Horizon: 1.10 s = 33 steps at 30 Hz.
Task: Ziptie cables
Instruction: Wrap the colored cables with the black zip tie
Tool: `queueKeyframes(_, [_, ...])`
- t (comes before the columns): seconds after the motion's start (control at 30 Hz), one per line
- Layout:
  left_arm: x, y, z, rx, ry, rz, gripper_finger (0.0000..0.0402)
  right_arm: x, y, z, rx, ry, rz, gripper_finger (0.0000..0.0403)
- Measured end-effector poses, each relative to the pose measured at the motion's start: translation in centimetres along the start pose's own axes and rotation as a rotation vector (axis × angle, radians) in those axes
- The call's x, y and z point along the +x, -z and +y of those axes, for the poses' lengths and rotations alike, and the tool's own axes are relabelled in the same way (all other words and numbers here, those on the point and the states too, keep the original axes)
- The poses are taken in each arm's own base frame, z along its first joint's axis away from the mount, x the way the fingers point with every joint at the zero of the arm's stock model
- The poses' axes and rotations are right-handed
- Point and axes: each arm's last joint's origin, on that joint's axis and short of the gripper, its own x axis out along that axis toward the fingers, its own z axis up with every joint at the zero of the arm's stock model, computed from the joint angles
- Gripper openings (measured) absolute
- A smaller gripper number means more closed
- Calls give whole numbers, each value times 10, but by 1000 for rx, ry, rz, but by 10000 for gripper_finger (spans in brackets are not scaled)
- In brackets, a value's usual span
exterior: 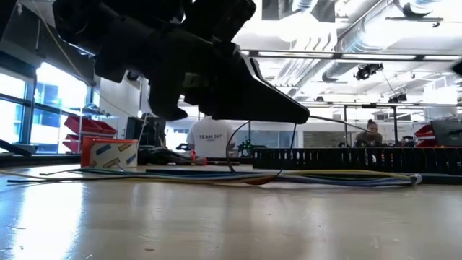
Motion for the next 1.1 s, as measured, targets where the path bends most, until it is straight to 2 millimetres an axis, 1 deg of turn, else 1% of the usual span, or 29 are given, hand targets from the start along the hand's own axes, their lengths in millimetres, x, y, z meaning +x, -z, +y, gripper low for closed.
queueKeyframes(0.1, [0, 0, 2, -8, 14, -14, 0, -5, 5, 3, -13, 32, -93, 1])
queueKeyframes(0.17, [0, -1, 3, -11, 21, -23, 0, -5, 1, 3, -43, 68, -179, 9])
queueKeyframes(0.23, [0, -1, 3, -19, 26, -24, 0, -2, -7, 0, -87, 113, -244, 29])
queueKeyframes(0.33, [0, -1, 3, -21, 29, -24, 0, 5, -21, -6, -135, 185, -316, 77])
queueKeyframes(0.47, [0, -1, 2, -28, 34, -25, 0, 17, -40, -20, -159, 245, -302, 145])
queueKeyframes(0.53, [0, -1, 3, -28, 33, -24, 0, 23, -47, -26, -148, 253, -281, 164])
queueKeyframes(0.6, [0, -1, 3, -28, 33, -25, 0, 27, -53, -31, -152, 250, -248, 168])
queueKeyframes(0.7, [0, -1, 3, -28, 33, -24, 0, 32, -58, -36, -169, 227, -197, 158])
queueKeyframes(0.87, [0, -1, 2, -28, 33, -24, 0, 35, -63, -36, -209, 183, -173, 115])
queueKeyframes(0.97, [0, -1, 2, -28, 32, -23, 0, 35, -63, -36, -199, 188, -185, 69])
queueKeyframes(1.03, [0, -1, 2, -27, 34, -23, 0, 35, -63, -36, -200, 190, -185, 26])
queueKeyframes(1.07, [0, 0, 2, -27, 32, -21, 0, 35, -63, -36, -197, 188, -185, 13])
queueKeyframes(1.1, [0, 0, 2, -27, 32, -19, 0, 34, -62, -35, -192, 183, -183, 9])
